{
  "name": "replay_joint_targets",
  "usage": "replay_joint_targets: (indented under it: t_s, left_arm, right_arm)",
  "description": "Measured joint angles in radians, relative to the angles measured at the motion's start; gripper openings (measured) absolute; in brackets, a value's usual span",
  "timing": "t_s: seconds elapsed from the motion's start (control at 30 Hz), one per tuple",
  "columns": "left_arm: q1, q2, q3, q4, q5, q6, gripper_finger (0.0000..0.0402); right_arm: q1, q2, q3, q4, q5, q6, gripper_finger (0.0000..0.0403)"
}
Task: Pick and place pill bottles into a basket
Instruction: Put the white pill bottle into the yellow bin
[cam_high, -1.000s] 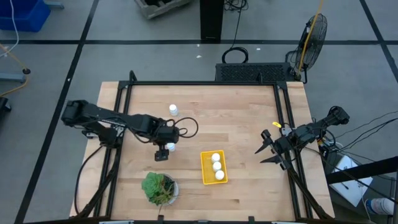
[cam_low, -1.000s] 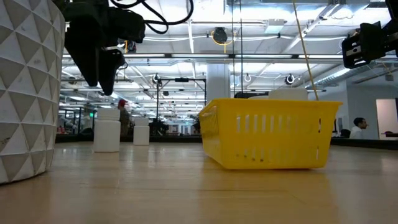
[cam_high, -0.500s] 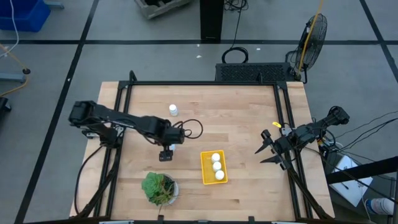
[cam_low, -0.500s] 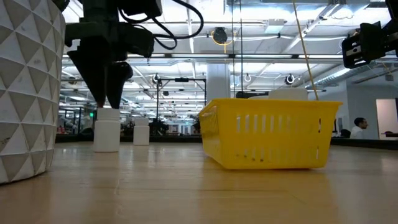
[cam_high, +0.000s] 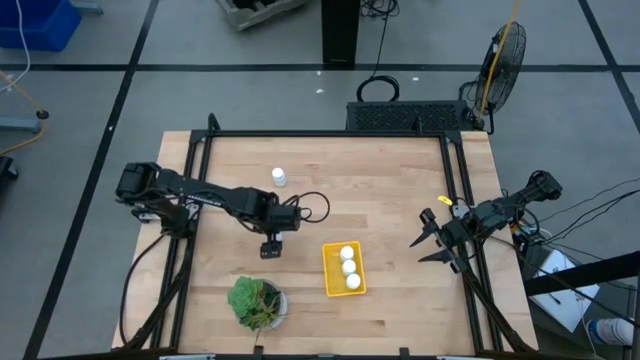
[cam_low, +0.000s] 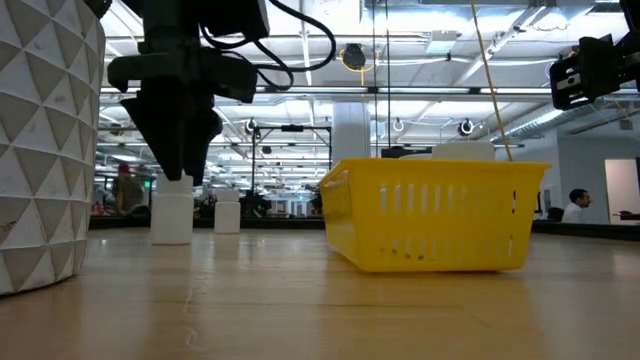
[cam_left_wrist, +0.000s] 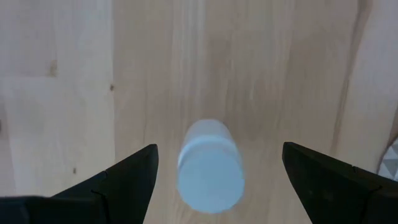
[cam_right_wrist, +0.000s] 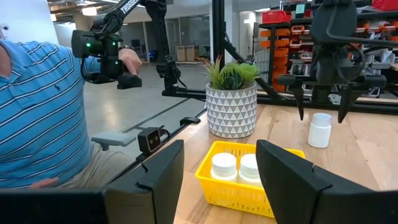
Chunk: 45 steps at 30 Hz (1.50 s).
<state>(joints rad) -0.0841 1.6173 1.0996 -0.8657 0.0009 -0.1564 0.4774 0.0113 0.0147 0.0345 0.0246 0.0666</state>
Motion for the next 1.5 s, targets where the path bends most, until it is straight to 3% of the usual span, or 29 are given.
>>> replay_joint_targets:
  t_s: [1.1, 1.2, 1.5]
  left_arm:
    - [0.005, -0.001, -0.045, 0.004, -0.010, -0.039, 0.0345]
    - [0.005, 0.000, -0.045, 0.003, -0.021, -0.040, 0.0326]
    - [0.005, 0.000, -0.045, 0.003, -0.001, -0.047, 0.0215]
  right_arm:
    - [0.000, 0.000, 0.000, 0.000, 0.000, 0.000, 0.0194]
    - [0.000, 0.000, 0.000, 0.000, 0.000, 0.000, 0.0194]
    - [0.000, 0.000, 0.000, 0.000, 0.000, 0.000, 0.0194]
